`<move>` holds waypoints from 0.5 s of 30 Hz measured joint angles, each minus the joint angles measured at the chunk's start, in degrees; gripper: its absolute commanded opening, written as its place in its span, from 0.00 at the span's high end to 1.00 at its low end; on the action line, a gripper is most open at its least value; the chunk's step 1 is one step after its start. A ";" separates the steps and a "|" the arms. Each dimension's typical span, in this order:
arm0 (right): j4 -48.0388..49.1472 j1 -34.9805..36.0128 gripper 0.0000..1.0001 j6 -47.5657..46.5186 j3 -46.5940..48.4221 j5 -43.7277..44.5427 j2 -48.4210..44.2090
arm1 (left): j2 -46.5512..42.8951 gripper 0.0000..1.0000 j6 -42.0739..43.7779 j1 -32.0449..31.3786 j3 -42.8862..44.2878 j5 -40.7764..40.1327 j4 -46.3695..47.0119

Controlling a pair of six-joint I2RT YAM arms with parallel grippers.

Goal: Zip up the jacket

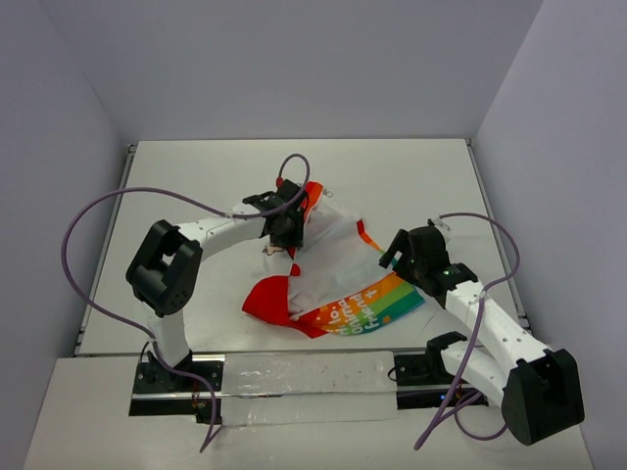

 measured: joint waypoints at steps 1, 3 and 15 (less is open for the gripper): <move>0.09 0.00 0.11 0.00 -0.05 -0.01 0.00 | -0.20 0.60 -0.02 -0.20 -0.87 -0.03 -0.02; 0.32 0.00 0.11 0.02 -0.26 -0.02 0.00 | -0.57 0.63 -0.09 -0.65 -2.41 -0.15 -0.01; 0.91 0.00 0.11 0.17 -0.88 0.02 0.07 | -7.93 1.00 -0.26 -1.10 -4.43 -3.10 -0.53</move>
